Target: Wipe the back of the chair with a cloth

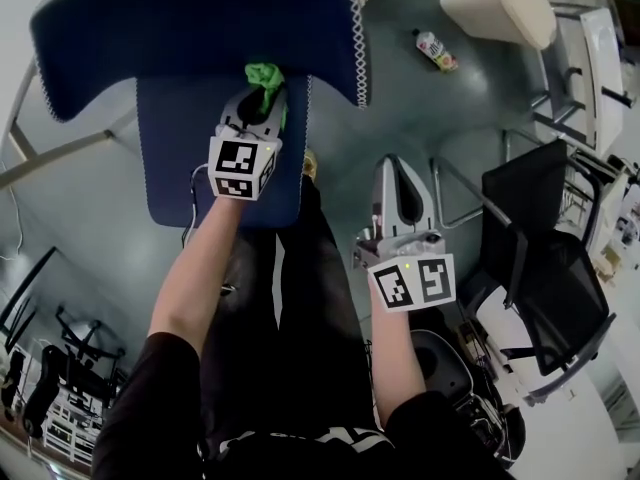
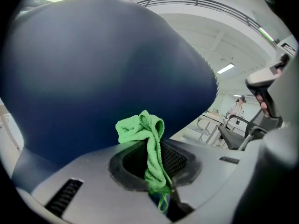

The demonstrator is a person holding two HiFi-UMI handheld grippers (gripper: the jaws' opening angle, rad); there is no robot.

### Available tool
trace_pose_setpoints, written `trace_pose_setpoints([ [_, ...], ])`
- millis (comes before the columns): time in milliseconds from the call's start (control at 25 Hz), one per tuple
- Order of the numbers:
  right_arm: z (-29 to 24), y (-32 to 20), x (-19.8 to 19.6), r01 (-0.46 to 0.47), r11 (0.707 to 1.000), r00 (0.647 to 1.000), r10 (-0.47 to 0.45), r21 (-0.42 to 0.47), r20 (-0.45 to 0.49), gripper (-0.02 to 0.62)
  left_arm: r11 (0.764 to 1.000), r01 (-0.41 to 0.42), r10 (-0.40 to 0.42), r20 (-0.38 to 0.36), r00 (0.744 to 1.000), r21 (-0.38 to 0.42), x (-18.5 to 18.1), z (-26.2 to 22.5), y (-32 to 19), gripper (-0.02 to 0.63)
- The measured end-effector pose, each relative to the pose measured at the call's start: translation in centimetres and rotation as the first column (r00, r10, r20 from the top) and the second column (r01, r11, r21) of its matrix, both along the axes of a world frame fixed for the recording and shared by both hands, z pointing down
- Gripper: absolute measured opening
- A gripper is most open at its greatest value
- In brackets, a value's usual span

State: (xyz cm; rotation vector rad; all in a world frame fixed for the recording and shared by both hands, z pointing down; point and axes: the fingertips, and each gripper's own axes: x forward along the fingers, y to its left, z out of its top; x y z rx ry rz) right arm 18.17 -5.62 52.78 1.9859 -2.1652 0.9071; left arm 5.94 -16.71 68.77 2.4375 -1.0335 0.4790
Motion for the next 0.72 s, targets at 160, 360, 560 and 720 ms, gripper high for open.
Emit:
trace_pose_setpoints([
  [160,0.1,0.5,0.7,-0.012,1.000,1.000,0.012,0.000,0.003,-0.003,0.995,-0.097,0.097,-0.018,0.995,0.000,3.0,-0.5,1.7,0.058],
  [360,0.2,0.8,1.0,-0.015,1.000,1.000,0.015,0.001,0.011,-0.003,0.978,-0.210,0.210,-0.043,0.977,-0.001,5.8,-1.5,3.7,0.058],
  [560,-0.2,0.8,0.7,-0.006,1.000,1.000,0.006,0.007,0.003,-0.003,0.972,-0.236,0.235,-0.046,0.971,-0.022,5.2,-2.9,5.2,0.058],
  [720,-1.9,0.6,1.0,0.017,1.000,1.000,-0.017,0.013,-0.016,-0.003,0.984,-0.175,0.173,-0.037,0.984,-0.047,2.6,-5.2,5.2,0.058],
])
